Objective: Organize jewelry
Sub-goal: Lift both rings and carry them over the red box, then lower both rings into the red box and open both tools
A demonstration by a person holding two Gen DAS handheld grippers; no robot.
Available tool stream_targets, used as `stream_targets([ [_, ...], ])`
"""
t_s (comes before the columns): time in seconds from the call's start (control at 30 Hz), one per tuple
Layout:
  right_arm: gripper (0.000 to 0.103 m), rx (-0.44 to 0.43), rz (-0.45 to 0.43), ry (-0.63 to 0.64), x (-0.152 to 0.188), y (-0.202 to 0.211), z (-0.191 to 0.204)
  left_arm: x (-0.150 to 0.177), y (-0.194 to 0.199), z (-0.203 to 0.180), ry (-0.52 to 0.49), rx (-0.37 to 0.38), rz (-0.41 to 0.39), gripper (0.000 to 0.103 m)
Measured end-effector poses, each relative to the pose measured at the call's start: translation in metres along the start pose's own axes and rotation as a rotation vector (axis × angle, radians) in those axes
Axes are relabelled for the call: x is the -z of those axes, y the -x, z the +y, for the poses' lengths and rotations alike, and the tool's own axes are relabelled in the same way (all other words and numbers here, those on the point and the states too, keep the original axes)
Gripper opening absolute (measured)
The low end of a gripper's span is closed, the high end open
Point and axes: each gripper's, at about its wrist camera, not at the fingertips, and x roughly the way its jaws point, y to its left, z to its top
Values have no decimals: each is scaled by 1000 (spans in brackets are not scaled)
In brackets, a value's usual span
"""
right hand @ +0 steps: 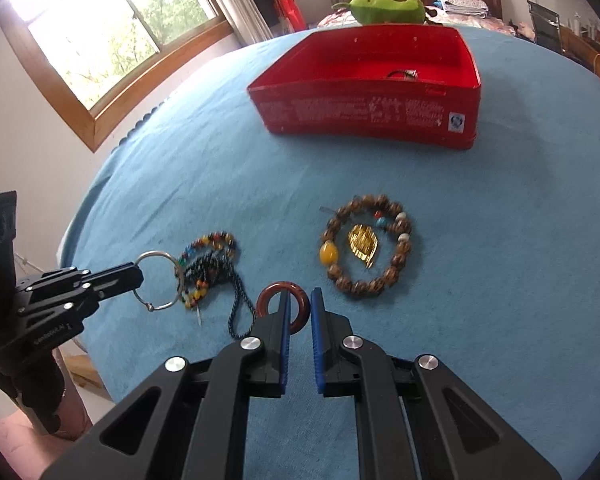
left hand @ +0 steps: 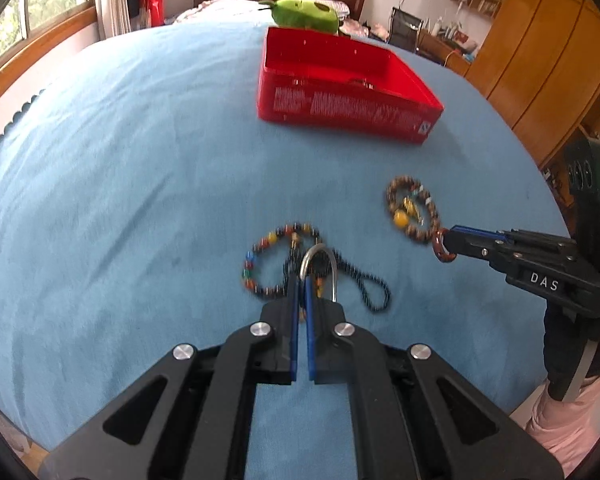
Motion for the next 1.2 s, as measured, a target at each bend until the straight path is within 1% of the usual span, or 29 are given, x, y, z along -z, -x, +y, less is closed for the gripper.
stream_targets([
  [0.3,9,36,-63,-22,-44,17,-20,-54,-8,-9,-10,-7,-60,1],
  [0.53,9,37,-107,-37,-73,28,-30,-93,-12,-16,-26,-14,-101,1],
  [0.7,9,36,-135,-41,-92,33,-35,-112,-13,-22,-38,-12,-121,1],
  [0.93,9,52,-153,-48,-120,28,-41,-141,-18,-30,-49,-22,-154,1],
  [1.2,9,80,-185,-57,-153,20,-51,-183,-33,-39,-58,-31,-187,1],
])
